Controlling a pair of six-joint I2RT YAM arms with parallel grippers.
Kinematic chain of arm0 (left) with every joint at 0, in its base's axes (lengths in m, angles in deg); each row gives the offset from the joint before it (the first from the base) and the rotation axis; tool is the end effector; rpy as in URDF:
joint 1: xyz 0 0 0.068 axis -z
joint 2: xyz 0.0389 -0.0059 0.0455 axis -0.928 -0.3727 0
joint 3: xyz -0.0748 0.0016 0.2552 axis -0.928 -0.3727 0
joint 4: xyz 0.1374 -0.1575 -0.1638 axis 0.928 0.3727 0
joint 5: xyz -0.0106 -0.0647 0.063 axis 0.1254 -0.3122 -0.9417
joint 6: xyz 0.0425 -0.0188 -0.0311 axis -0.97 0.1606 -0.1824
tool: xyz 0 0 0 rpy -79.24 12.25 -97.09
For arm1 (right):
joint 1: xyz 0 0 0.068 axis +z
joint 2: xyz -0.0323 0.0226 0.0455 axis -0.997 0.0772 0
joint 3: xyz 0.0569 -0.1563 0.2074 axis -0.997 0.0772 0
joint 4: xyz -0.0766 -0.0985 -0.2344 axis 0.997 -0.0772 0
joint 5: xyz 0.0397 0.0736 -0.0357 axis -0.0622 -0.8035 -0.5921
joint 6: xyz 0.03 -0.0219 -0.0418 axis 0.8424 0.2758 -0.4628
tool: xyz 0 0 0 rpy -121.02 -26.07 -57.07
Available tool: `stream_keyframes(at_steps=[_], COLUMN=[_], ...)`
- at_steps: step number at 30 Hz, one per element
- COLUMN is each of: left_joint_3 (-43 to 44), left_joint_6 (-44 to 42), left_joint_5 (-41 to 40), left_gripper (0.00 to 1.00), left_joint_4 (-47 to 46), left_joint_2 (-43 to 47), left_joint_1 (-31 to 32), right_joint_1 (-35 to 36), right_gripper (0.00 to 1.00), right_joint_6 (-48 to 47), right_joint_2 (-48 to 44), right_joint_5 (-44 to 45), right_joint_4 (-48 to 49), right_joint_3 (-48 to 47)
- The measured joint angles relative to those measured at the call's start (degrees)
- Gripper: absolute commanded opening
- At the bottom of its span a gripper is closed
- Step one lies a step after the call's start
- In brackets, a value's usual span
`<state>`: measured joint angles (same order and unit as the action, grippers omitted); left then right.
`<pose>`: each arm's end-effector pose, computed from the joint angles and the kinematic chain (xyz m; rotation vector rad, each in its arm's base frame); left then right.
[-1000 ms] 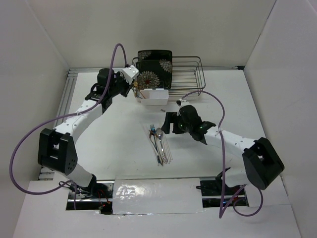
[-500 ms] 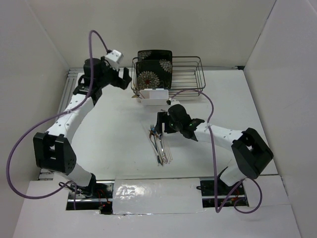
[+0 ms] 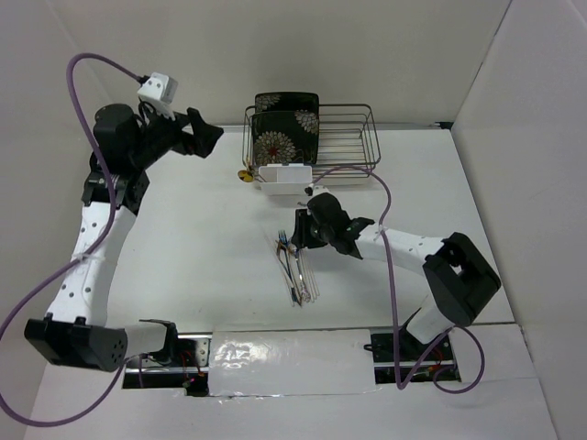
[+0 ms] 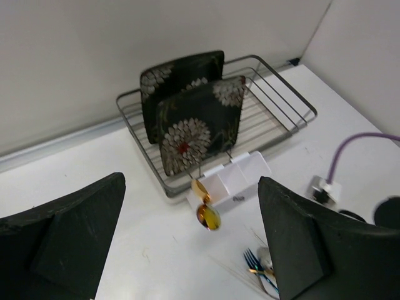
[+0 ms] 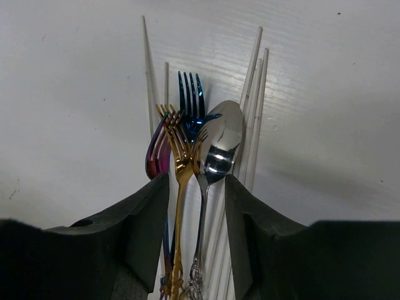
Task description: Sort the eating utensils into containers
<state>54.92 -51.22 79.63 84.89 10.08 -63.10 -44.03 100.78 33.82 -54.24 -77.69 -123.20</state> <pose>0.2855 -0.0399 0.4688 0.2469 1.5781 -0.5073 0.2448 0.2162 0.1881 -0.2507 2.3703 0.6019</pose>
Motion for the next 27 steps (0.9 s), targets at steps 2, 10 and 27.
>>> stream_keyframes(at_steps=[2, 10, 27], left_joint_3=[-2.8, -5.4, -8.3], left_joint_6=[0.6, 1.4, 1.4], left_joint_5=[1.3, 2.5, 1.6], left_gripper=[1.00, 1.00, 1.00], left_joint_4=[1.1, 8.3, 13.6], left_joint_2=[3.1, 6.6, 10.9], left_joint_1=[-0.1, -0.1, -0.1], right_joint_1=[0.1, 0.3, 3.2], right_gripper=[0.46, 0.42, 0.34], right_joint_6=[0.0, -1.0, -1.1], right_joint_2=[0.7, 1.7, 7.1], right_joint_5=[-0.3, -2.3, -4.2], right_joint_4=[-0.1, -1.5, -2.6], right_joint_3=[-0.3, -0.4, 0.6])
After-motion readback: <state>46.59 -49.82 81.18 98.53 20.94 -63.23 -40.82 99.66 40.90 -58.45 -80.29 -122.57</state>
